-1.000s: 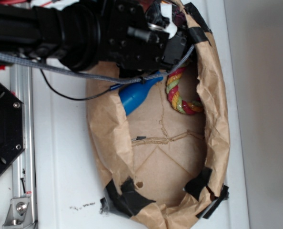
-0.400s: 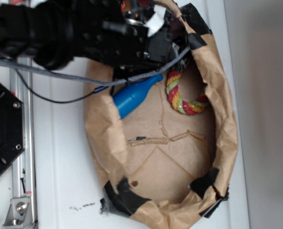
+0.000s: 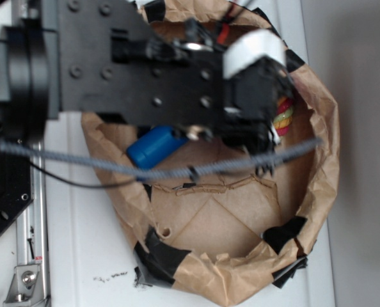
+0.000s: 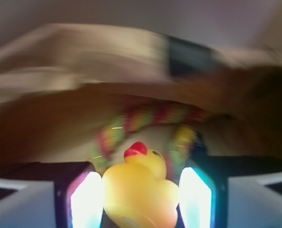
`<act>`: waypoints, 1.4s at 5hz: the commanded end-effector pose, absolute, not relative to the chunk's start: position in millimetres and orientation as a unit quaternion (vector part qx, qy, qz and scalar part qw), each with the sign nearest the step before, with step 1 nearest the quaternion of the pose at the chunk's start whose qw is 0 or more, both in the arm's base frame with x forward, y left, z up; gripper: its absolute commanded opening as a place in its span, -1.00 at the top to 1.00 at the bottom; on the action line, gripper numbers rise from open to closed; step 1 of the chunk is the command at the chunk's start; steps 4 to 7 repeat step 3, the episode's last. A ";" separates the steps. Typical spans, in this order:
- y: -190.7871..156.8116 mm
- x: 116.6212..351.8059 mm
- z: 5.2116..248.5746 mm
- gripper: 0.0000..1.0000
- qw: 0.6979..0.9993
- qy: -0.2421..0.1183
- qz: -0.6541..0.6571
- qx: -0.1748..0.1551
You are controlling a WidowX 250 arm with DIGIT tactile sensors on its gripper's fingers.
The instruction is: Grab the yellow duck.
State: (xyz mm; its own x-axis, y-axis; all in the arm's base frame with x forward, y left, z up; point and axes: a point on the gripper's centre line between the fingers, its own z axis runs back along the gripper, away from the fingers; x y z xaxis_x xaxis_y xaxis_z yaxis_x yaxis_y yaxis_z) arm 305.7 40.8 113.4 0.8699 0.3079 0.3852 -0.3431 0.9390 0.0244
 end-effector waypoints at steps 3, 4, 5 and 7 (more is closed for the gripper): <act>3.0 298.1 147.3 1.00 0.987 -0.160 0.020 0.011; 3.0 298.1 147.3 1.00 0.987 -0.160 0.020 0.011; 3.0 298.1 147.3 1.00 0.987 -0.160 0.020 0.011; 3.0 298.1 147.3 1.00 0.987 -0.160 0.020 0.011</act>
